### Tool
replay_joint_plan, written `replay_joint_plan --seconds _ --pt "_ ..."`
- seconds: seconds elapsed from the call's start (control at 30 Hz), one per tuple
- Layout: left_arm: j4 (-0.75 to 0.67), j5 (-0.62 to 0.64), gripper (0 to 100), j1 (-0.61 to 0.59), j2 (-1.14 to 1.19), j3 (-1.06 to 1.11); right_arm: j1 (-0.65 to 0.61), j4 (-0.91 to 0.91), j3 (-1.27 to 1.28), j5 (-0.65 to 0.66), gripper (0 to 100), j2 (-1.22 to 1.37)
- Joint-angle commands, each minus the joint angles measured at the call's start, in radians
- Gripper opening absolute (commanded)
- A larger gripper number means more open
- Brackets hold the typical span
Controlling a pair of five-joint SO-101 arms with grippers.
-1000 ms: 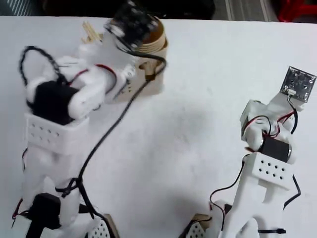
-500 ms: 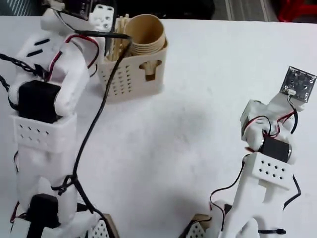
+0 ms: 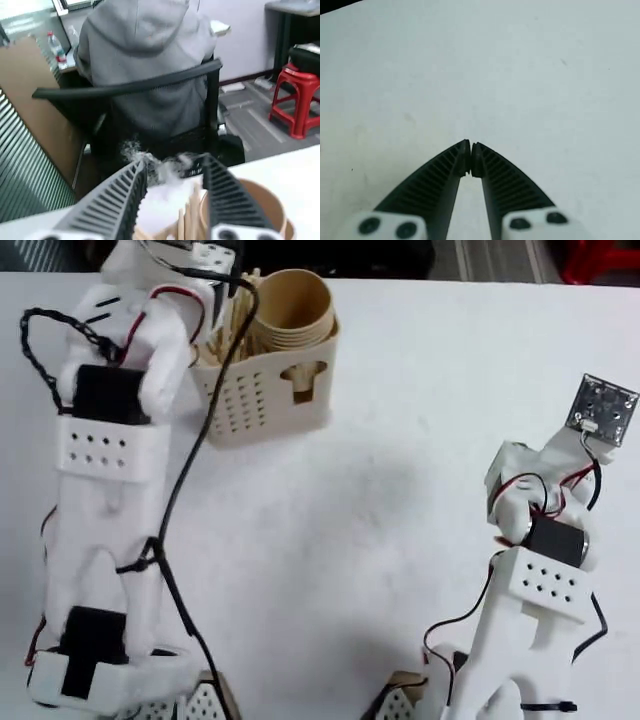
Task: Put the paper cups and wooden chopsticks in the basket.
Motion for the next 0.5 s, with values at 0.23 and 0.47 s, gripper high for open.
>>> replay_joint_plan --seconds 0.23,0.47 --pt "0.288 0.003 21 -0.128 -0.173 -0.069 -0.008 -0.016 -0.005 0.009 1.8 -0.022" --pt "0.46 0.002 21 -0.162 -0.361 -0.054 -0.012 0.013 -0.008 0.009 1.8 -0.033"
